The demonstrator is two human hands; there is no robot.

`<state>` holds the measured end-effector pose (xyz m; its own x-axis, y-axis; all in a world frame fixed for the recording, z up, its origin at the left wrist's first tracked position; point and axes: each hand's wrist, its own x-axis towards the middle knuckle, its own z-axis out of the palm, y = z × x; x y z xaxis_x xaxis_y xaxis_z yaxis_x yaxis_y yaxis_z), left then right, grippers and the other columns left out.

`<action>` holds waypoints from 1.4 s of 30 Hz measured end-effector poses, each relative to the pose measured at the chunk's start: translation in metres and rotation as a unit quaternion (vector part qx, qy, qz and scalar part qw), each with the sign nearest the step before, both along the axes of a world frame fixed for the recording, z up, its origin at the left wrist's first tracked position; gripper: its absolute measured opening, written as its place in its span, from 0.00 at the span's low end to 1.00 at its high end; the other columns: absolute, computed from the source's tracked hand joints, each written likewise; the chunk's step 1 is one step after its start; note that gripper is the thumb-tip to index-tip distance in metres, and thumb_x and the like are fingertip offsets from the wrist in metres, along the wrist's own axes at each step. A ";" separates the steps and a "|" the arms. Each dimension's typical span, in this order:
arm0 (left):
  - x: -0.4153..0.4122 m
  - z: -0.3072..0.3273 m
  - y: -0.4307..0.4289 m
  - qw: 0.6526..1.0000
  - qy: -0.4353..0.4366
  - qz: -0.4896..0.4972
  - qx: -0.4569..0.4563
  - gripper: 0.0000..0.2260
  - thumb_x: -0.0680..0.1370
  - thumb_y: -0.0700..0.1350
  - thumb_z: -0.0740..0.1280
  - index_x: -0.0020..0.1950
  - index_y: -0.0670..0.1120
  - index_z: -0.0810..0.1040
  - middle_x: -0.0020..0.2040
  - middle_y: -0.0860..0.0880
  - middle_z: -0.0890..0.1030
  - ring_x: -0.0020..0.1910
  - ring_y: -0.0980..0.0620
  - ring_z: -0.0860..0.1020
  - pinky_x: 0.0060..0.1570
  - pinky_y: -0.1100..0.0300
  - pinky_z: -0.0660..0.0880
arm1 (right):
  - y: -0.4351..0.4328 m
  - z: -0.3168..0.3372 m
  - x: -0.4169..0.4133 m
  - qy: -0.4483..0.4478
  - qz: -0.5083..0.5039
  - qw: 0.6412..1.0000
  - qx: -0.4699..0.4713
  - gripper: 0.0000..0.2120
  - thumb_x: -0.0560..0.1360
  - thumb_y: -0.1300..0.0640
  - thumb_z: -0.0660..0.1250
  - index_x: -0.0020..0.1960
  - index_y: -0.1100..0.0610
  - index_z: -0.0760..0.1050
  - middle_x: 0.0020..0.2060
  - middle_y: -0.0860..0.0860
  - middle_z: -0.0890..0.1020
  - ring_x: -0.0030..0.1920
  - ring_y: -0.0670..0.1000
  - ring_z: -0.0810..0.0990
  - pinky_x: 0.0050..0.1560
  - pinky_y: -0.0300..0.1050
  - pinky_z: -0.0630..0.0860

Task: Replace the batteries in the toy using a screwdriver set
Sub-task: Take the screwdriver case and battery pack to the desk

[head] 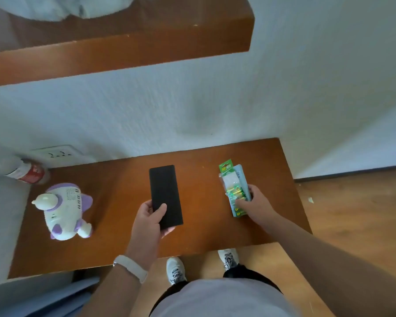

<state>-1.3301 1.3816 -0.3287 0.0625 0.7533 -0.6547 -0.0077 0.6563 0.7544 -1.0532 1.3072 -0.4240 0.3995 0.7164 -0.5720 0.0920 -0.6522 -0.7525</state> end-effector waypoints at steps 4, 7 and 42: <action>0.000 -0.003 0.011 0.999 0.000 -0.044 0.001 0.08 0.83 0.41 0.64 0.62 0.45 0.74 0.56 0.42 0.83 0.51 0.44 0.85 0.41 0.54 0.82 | -0.003 -0.008 0.002 -0.038 -0.004 0.999 -0.011 0.18 0.73 0.50 0.75 0.59 0.46 0.71 0.48 0.42 0.81 0.45 0.42 0.83 0.40 0.37 0.79; 0.003 -0.004 0.018 0.998 -0.013 -0.063 -0.006 0.08 0.82 0.40 0.64 0.61 0.45 0.74 0.56 0.41 0.83 0.50 0.44 0.85 0.43 0.52 0.83 | -0.004 -0.011 0.002 -0.088 0.008 0.996 -0.014 0.17 0.72 0.48 0.75 0.57 0.48 0.73 0.47 0.43 0.80 0.43 0.42 0.81 0.37 0.35 0.78; -0.055 -0.016 0.026 0.997 0.003 -0.076 -0.011 0.07 0.82 0.42 0.65 0.60 0.49 0.75 0.56 0.43 0.83 0.51 0.45 0.85 0.43 0.51 0.83 | 0.006 -0.024 -0.093 -0.361 0.052 0.928 -0.071 0.26 0.71 0.41 0.70 0.60 0.56 0.69 0.49 0.49 0.69 0.51 0.52 0.73 0.45 0.44 0.72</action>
<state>-1.3853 1.4074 -0.3443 0.1705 0.7203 -0.6724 0.0977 0.6666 0.7390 -1.1459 1.3128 -0.4484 0.6479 0.7110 -0.2732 0.6077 -0.6987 -0.3774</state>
